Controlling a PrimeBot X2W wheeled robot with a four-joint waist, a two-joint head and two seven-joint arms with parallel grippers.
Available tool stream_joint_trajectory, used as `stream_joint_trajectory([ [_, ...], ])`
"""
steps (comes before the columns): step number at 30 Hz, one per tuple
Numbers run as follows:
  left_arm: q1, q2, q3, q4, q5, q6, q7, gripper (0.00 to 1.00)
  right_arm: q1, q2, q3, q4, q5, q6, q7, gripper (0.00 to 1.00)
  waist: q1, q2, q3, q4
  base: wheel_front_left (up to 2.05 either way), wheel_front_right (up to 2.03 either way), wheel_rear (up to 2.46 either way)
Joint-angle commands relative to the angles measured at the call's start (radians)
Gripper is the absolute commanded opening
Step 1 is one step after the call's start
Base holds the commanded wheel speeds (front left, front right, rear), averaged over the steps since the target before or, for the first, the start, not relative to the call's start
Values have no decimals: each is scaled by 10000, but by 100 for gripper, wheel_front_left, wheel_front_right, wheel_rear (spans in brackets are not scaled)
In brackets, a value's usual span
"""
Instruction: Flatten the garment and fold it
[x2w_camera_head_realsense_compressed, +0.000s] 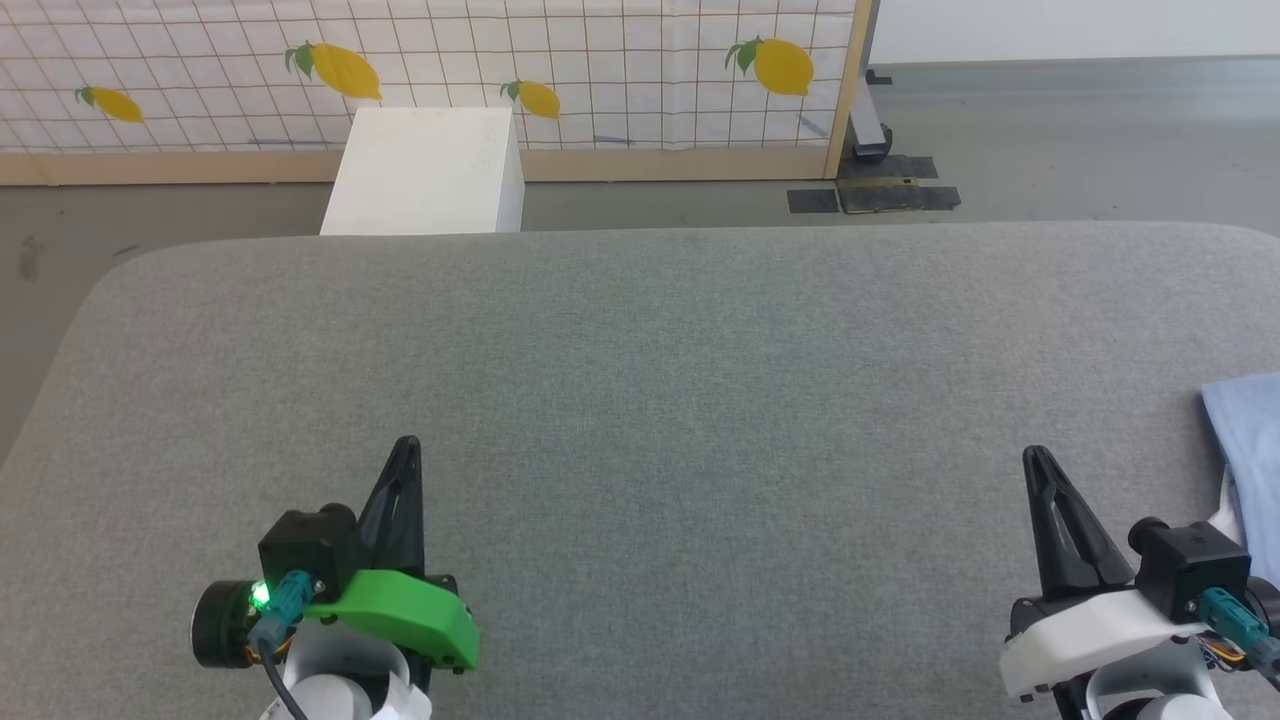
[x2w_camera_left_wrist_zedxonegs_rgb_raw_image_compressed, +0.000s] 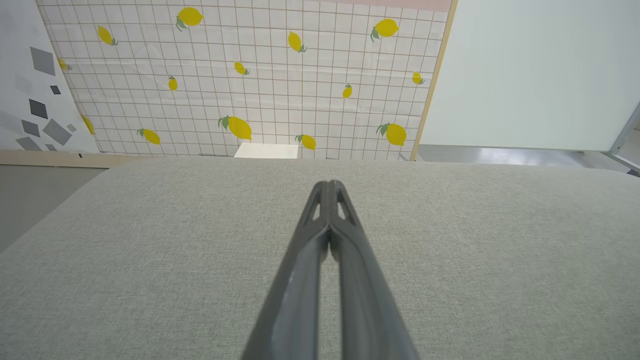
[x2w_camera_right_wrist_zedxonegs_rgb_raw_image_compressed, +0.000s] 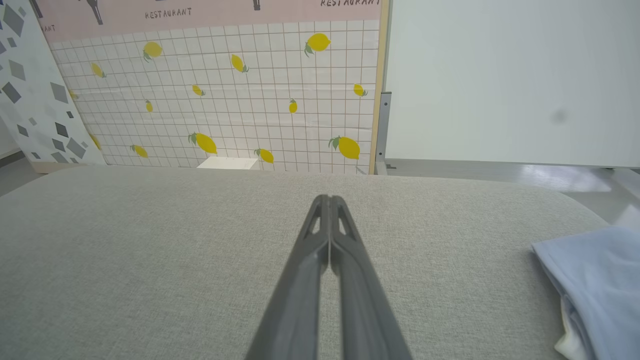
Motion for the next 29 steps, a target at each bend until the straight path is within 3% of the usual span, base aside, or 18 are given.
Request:
stream_joint_trajectory([
  [1, 117, -21, 40, -89, 192, 77, 69, 0, -149, 19, 39, -63, -103, -10, 52, 0, 0, 0, -5, -1, 0, 0, 0],
  [29, 281, -31, 285, -421, 740, 236, 658, 0, -275, 47, 255, -98, -440, -14, 523, 0, 0, 0, -108, -23, 0, 0, 0],
])
